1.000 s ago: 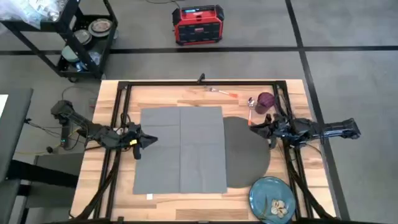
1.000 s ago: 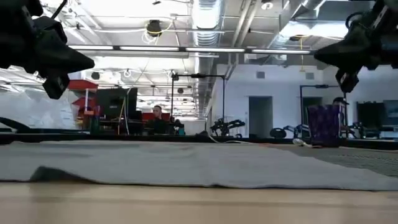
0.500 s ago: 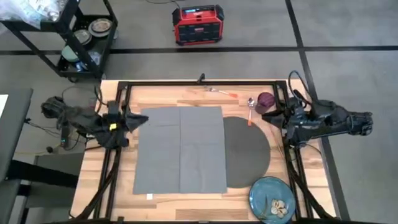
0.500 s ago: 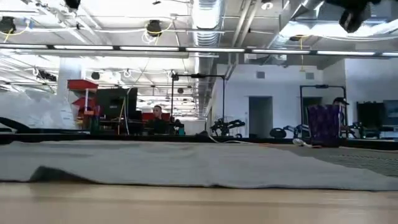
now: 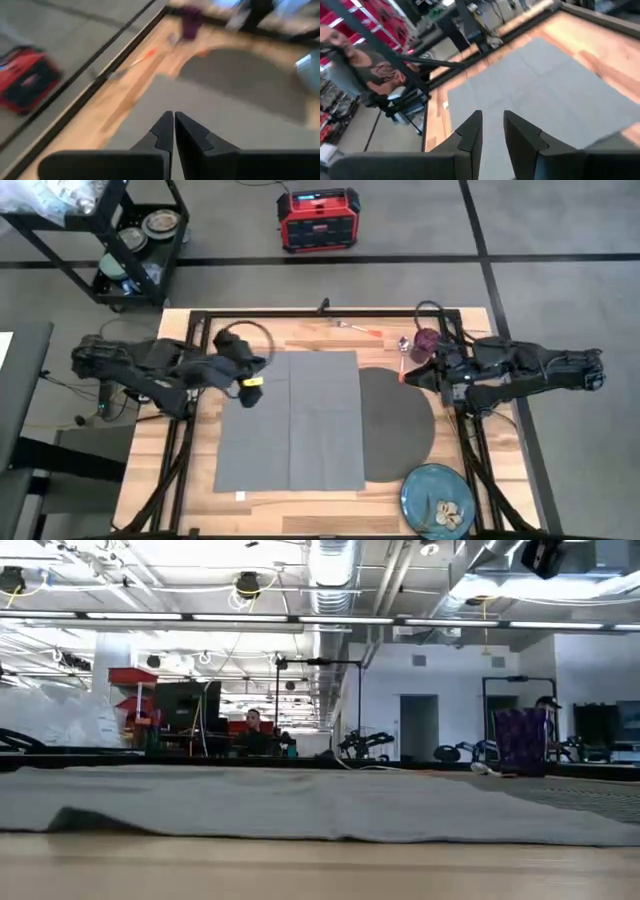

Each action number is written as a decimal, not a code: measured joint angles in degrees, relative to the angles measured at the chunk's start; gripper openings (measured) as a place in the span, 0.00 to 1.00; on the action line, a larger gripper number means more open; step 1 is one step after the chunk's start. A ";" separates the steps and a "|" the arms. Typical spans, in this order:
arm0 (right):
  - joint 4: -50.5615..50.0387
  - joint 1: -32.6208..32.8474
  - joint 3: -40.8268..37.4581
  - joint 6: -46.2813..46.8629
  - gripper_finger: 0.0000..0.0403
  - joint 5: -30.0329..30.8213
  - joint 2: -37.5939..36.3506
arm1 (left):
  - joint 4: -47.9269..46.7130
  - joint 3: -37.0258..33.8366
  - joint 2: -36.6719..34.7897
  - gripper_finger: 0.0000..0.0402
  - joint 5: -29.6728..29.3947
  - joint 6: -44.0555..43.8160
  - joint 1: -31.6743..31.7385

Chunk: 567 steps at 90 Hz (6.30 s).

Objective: Set table place
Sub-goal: Fold the light gray table napkin on the table

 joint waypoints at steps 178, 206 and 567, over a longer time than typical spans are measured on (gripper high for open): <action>16.04 -32.58 0.04 -10.41 0.17 -28.61 37.55 | 7.93 -33.33 0.98 0.00 31.88 5.02 52.15; 15.67 -34.90 0.00 -10.65 0.17 -28.59 38.76 | 7.71 -33.33 1.04 0.00 32.32 4.65 59.15; 33.32 -40.96 0.04 -4.67 0.17 -34.67 54.97 | 35.00 -53.39 5.33 0.09 39.11 1.75 71.13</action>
